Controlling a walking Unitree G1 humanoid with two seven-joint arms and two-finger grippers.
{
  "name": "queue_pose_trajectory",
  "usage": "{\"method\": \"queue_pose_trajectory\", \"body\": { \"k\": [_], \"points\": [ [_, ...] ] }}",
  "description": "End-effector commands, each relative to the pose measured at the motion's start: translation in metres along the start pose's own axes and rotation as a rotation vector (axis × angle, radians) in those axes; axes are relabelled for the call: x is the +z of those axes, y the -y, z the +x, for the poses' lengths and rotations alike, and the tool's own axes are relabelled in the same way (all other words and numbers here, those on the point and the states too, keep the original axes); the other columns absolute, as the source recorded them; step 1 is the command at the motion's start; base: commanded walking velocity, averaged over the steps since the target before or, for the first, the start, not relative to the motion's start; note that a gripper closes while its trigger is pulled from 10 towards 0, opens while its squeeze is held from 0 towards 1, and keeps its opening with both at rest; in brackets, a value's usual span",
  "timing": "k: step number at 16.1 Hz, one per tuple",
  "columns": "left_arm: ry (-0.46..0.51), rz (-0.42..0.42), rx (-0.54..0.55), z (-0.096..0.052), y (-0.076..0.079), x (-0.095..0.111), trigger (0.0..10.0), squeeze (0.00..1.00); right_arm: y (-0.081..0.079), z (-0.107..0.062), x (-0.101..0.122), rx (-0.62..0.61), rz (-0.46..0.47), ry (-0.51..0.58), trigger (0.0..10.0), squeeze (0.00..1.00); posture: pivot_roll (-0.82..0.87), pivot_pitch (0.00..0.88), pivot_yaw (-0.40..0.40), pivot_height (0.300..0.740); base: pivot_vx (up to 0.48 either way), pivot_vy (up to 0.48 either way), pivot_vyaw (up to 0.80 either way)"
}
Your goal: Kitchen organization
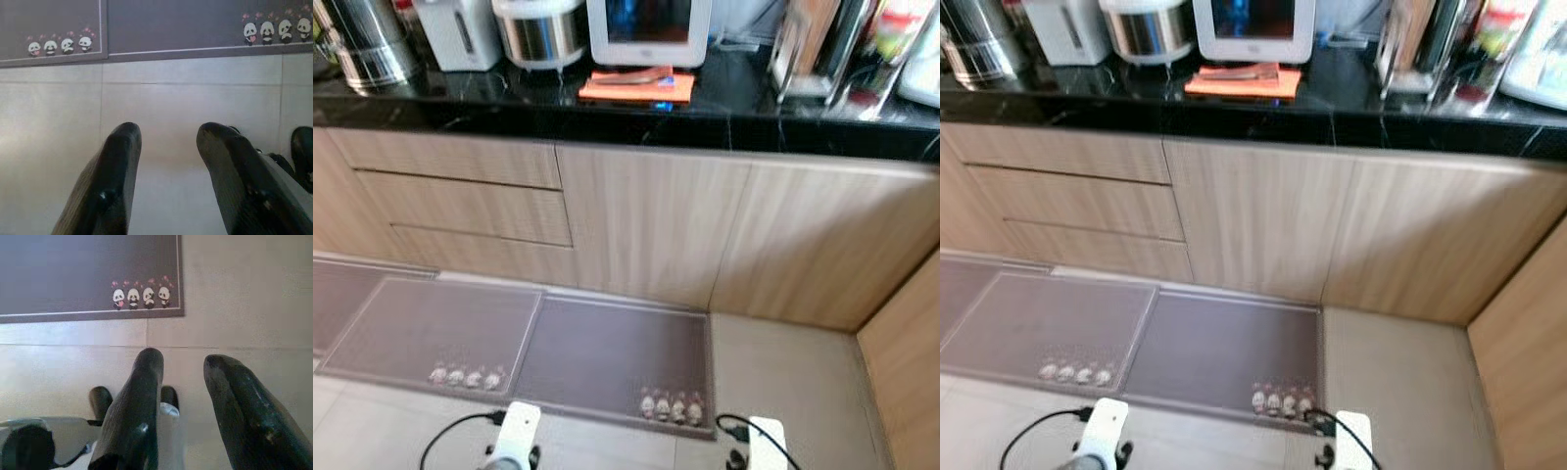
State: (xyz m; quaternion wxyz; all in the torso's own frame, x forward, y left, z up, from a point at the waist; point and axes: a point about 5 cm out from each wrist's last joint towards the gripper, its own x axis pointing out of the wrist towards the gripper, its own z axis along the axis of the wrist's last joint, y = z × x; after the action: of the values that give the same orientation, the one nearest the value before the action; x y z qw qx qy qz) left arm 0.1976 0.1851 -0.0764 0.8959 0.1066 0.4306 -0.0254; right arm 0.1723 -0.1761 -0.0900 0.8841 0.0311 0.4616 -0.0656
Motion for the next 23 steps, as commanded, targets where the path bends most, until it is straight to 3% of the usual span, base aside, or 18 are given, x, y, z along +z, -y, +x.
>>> {"method": "queue_pose_trajectory", "body": {
  "k": [1, 3, 7, 10, 14, 18, 23],
  "points": [
    [-0.008, -0.005, -0.004, 0.000, 0.002, -0.002, 10.0, 0.00, 0.005, -0.001, -0.005, -0.008, 0.022, -0.014, 10.0, 0.00, -0.14, 0.000, 0.048, 0.740, 0.000, 0.480, 0.00],
    [-0.008, -0.006, -0.004, 0.000, 0.002, -0.002, 10.0, 0.00, 0.013, -0.002, -0.008, -0.016, 0.034, -0.016, 10.0, 0.00, -0.14, 0.000, 0.048, 0.740, 0.000, 0.480, -0.74],
    [-0.009, -0.005, -0.004, 0.000, 0.002, -0.002, 10.0, 0.00, 0.049, -0.009, -0.019, -0.047, 0.032, -0.012, 10.0, 0.00, -0.14, 0.000, 0.049, 0.740, 0.000, 0.480, -0.20],
    [-0.010, -0.005, -0.003, 0.000, 0.001, -0.002, 10.0, 0.00, 0.058, -0.011, -0.021, -0.045, 0.035, -0.010, 10.0, 0.00, -0.14, 0.000, 0.049, 0.740, 0.000, 0.480, 0.00],
    [-0.010, -0.004, -0.003, 0.000, 0.001, -0.002, 10.0, 0.00, 0.049, -0.008, -0.015, -0.042, 0.044, -0.019, 10.0, 0.00, -0.14, 0.000, 0.049, 0.740, 0.000, 0.480, 0.00],
    [-0.011, -0.006, -0.002, 0.000, 0.001, -0.003, 10.0, 0.00, 0.021, -0.003, -0.010, -0.017, 0.028, -0.019, 10.0, 0.00, -0.14, 0.000, 0.044, 0.740, 0.000, 0.480, 0.00],
    [-0.012, -0.021, 0.001, 0.000, 0.003, -0.003, 10.0, 0.00, 0.000, 0.001, 0.003, 0.018, -0.009, 0.009, 10.0, 0.00, -0.13, 0.000, 0.022, 0.740, 0.000, 0.480, 0.00]
  ]
}}
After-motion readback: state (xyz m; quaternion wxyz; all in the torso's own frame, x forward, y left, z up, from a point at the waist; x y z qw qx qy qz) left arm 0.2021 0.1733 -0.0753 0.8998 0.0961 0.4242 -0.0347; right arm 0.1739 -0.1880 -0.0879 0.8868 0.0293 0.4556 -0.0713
